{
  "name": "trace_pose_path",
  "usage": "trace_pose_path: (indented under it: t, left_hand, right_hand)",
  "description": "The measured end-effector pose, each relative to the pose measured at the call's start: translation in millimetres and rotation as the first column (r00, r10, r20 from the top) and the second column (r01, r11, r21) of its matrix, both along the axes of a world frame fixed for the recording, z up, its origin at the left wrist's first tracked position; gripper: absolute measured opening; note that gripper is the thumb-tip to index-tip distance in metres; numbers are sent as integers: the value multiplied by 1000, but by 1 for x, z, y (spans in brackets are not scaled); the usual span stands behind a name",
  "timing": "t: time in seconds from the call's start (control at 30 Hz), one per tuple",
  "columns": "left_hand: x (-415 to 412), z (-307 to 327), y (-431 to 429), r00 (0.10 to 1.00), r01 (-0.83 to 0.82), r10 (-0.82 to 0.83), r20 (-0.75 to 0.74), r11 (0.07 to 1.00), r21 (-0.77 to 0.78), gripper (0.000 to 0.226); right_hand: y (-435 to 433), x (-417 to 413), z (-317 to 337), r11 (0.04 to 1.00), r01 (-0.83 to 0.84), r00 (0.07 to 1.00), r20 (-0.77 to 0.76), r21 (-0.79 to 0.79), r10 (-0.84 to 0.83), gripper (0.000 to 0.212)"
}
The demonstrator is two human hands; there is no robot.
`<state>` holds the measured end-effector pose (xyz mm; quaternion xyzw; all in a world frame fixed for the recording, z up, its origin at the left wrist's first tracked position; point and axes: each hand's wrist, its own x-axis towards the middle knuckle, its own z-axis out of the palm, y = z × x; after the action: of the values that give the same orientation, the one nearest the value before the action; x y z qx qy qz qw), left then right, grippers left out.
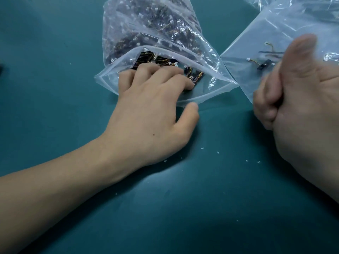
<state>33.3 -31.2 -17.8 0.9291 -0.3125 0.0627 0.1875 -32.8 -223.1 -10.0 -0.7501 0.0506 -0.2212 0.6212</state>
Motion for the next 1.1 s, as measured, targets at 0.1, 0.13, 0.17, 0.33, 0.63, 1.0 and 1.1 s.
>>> trace_pose_path:
  t: [0.1,0.13,0.17,0.33,0.63,1.0,1.1]
  left_hand:
    - [0,1,0,999,19,-21,35,999,42,46]
    - [0,1,0,999,25,-27,44,998,57,47]
    - [-1,0,0,998,28,-32,52,997,68,46]
    - [0,0,-1,994,27,-25,104,1000,-11,37]
    - [7,2,1,999,21,1,49,901,-433,22]
    - [3,3,1,958,238,-287,9,776,-584,11]
    - [4,2,1,959,179,-274,-64,769,-613,12]
  right_hand:
    - [3,-8,-4,953,-133,989,19,-274,143,60]
    - [4,-9,-5,915,-176,982,0,-363,188,58]
    - [3,-9,-6,868,-217,974,-33,-446,226,56]
    - [1,-8,-8,708,-347,935,-172,-616,309,58]
    - [3,-9,-7,781,-269,962,-118,-564,247,42]
    - [5,-6,-7,877,-217,976,-99,-429,193,14]
    - [3,-5,-7,909,-206,979,-66,-361,195,15]
